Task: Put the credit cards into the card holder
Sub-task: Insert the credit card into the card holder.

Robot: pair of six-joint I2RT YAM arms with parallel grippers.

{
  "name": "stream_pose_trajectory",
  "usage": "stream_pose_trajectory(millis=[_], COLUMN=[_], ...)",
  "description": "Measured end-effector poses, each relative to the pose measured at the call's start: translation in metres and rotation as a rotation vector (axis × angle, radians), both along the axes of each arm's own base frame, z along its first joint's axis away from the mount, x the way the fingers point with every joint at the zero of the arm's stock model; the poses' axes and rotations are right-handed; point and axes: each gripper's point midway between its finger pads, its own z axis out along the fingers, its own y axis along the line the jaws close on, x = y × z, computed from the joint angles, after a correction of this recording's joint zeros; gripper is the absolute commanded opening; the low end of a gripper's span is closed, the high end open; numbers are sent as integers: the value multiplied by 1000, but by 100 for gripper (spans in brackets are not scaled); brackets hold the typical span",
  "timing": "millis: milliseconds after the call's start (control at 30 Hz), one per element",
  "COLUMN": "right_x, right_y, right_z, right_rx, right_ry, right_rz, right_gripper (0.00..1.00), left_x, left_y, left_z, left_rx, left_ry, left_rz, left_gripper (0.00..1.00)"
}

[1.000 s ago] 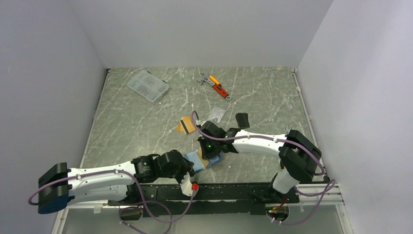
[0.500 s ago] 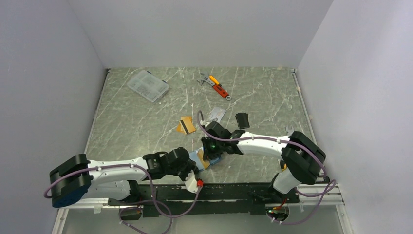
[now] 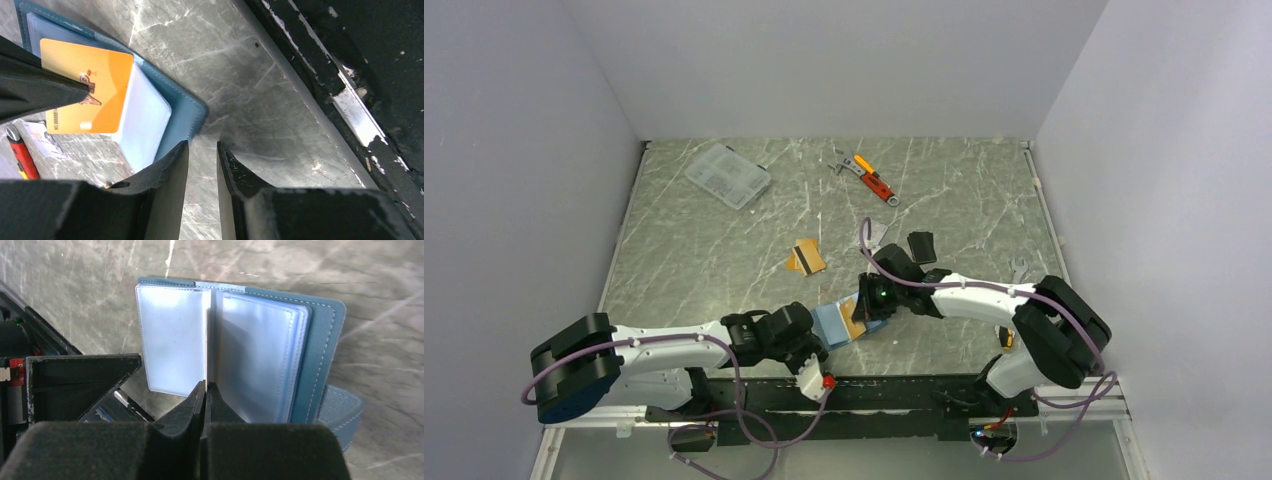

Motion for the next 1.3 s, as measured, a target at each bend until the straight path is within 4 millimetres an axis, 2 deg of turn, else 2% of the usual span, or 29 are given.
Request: stream_pose_trajectory(millis=[100, 333, 467, 567, 667, 800, 900, 1000, 1100, 1300], right_x=[4, 0, -1, -1, -2, -2, -2, -2, -2, -4], right_y=[-7, -2, -1, -1, -2, -2, -2, -2, -2, -2], right_z=[-1, 1, 1, 1, 1, 0, 0, 0, 0, 0], right_rx=[22, 85, 91, 88, 87, 87, 87, 86, 84, 84], right_ry=[-3, 2, 3, 4, 3, 1, 1, 0, -2, 3], right_rz=[-40, -33, -27, -25, -24, -21, -21, -19, -16, -4], right_gripper=[0, 0, 0, 0, 0, 0, 0, 0, 0, 0], left_x=[-2, -2, 2, 7, 13, 22, 31, 36, 34, 33], left_y=[1, -1, 2, 0, -7, -13, -18, -24, -21, -18], left_z=[-1, -1, 3, 20, 48, 62, 58, 44, 26, 13], left_rx=[8, 4, -6, -66, -168, -225, -207, -159, -102, -55], left_ry=[-3, -19, -7, -20, -60, -71, -50, -20, 6, 10], left_rz=[-23, -46, -1, 33, 48, 69, 100, 110, 104, 78], left_gripper=[34, 31, 30, 30, 31, 32, 33, 33, 33, 33])
